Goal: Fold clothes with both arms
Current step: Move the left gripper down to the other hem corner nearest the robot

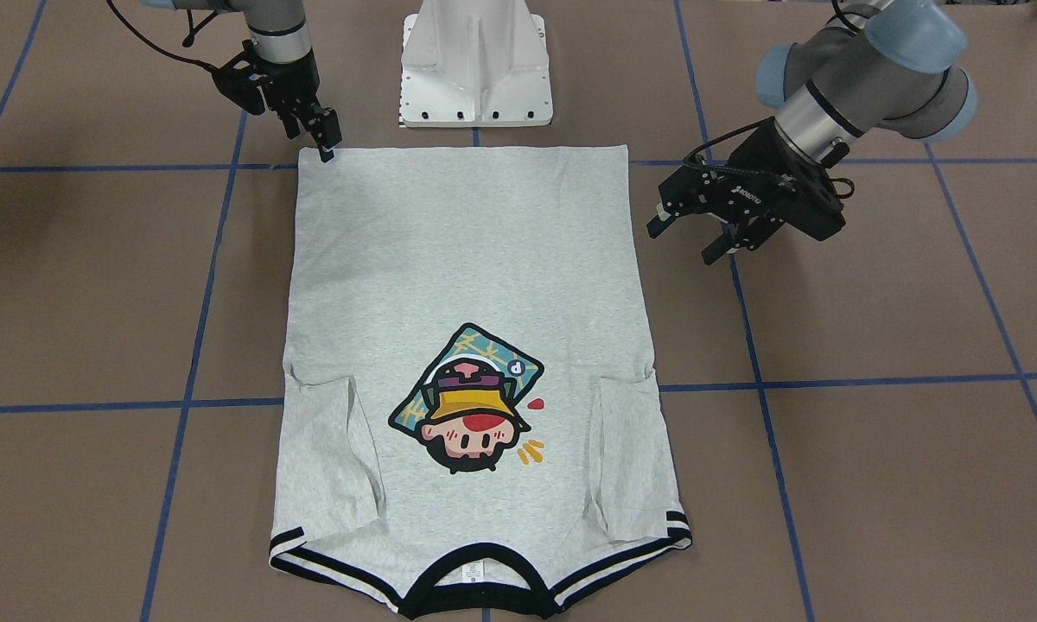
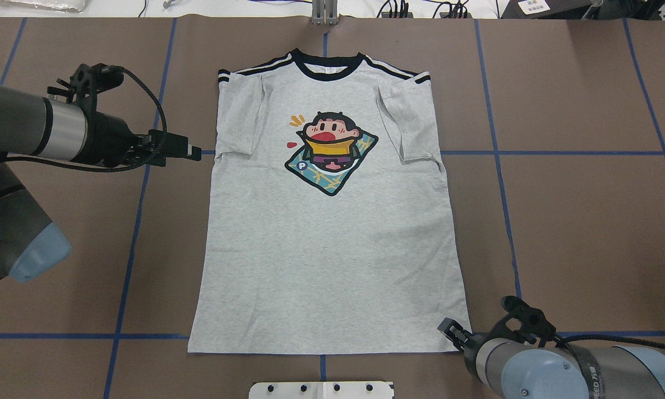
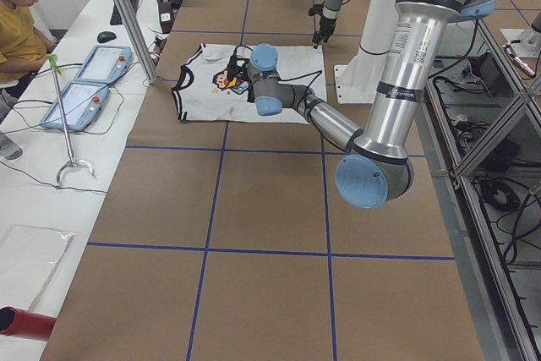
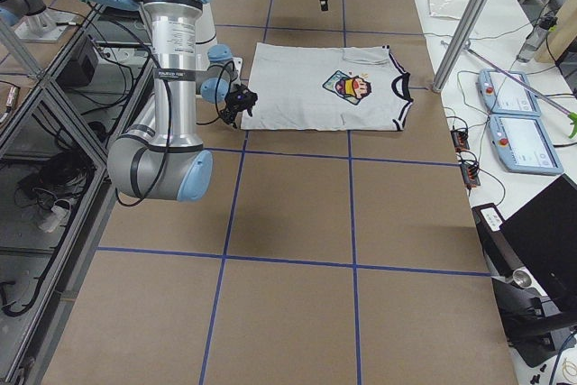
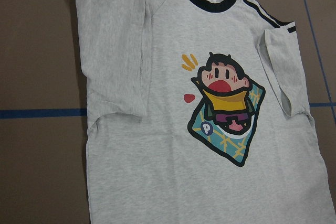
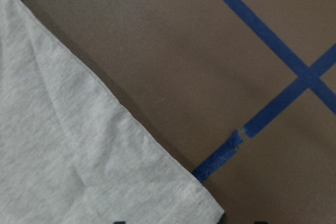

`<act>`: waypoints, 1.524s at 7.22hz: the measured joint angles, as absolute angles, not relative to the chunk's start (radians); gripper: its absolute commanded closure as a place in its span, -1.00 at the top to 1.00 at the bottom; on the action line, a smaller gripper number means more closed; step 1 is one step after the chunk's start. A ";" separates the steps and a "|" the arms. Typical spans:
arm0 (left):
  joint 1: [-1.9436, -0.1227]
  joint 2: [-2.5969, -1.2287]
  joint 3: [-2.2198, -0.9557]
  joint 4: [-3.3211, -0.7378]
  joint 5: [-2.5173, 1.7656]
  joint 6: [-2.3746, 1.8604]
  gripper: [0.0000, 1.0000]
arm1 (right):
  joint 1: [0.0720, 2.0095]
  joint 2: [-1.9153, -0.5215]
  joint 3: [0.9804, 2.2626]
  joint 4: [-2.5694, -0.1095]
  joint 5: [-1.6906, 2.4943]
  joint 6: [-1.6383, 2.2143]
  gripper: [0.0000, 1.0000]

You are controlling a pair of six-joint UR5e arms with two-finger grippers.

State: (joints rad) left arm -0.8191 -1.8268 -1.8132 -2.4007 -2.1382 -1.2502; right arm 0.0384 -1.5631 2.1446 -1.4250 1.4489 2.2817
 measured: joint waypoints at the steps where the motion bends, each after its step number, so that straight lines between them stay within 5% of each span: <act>1: -0.819 -1.824 -1.813 -2.401 -2.138 -1.250 0.98 | 0.038 -1.563 2.142 -1.425 1.449 2.282 0.28; 3: -0.820 -1.820 -1.813 -2.401 -2.137 -1.250 0.98 | 0.037 -1.563 2.134 -1.425 1.449 2.283 -0.30; 4: -0.821 -1.820 -1.813 -2.401 -2.137 -1.250 0.98 | 0.037 -1.563 2.132 -1.425 1.449 2.283 -0.99; 11: -0.797 -1.795 -1.822 -2.392 -2.140 -1.418 0.75 | 0.043 -1.562 2.186 -1.424 1.460 2.281 -1.00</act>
